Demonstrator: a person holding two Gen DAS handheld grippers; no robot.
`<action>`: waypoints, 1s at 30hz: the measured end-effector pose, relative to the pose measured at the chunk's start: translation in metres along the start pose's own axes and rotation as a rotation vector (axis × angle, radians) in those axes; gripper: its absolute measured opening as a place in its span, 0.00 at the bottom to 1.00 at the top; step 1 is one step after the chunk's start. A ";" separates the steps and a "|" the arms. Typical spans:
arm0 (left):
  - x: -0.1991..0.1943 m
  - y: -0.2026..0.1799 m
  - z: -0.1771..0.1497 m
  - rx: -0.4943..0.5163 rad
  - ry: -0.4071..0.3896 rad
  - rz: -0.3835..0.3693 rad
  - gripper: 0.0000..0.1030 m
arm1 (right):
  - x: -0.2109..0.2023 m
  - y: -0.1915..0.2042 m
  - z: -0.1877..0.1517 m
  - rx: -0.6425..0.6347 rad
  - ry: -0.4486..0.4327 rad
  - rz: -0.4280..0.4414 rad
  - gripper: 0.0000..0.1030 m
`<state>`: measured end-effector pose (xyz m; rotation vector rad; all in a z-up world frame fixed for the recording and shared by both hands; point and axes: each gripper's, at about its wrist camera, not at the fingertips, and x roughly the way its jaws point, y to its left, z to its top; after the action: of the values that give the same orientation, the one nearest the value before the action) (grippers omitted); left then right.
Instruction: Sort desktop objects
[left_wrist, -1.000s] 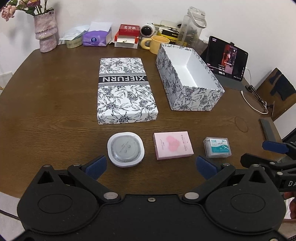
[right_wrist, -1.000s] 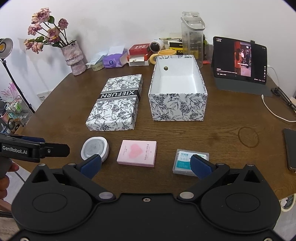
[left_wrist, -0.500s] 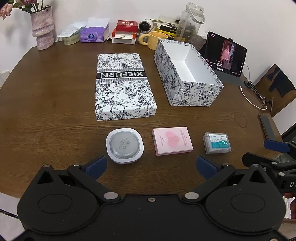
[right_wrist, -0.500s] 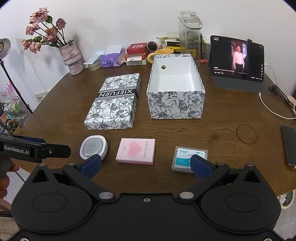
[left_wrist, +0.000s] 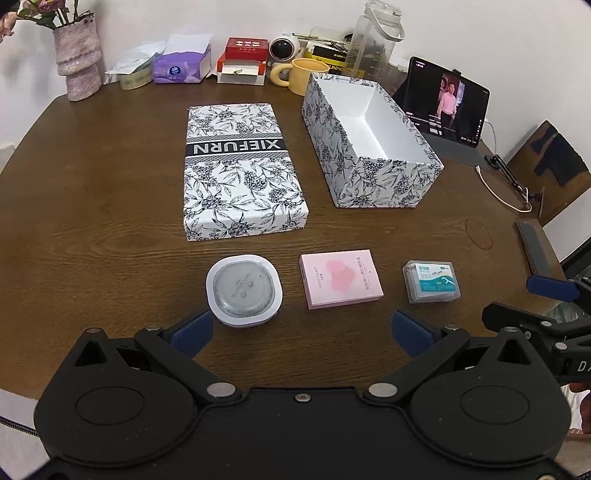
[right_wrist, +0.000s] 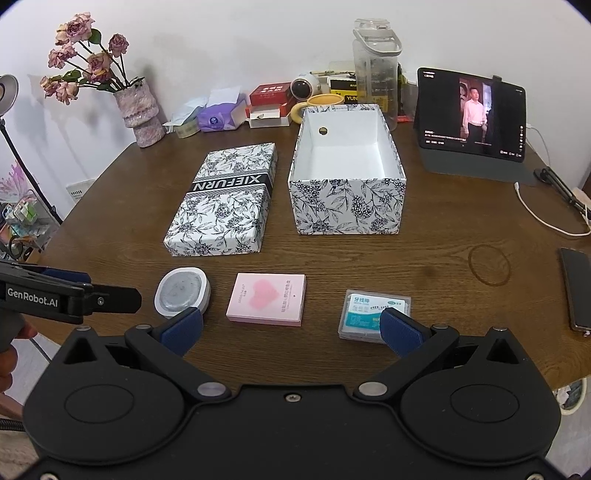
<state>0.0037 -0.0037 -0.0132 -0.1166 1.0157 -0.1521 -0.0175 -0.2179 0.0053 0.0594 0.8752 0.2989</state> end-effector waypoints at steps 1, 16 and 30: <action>0.000 0.000 0.000 0.002 0.001 0.000 1.00 | 0.000 0.000 0.000 0.000 0.001 0.000 1.00; 0.008 -0.002 0.003 0.015 0.040 0.009 1.00 | 0.007 -0.001 0.002 0.004 0.041 -0.005 1.00; 0.030 -0.003 0.009 0.043 0.105 0.026 1.00 | 0.021 -0.004 0.003 0.015 0.078 -0.009 1.00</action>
<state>0.0269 -0.0122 -0.0332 -0.0568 1.1171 -0.1570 -0.0021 -0.2157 -0.0090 0.0577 0.9553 0.2874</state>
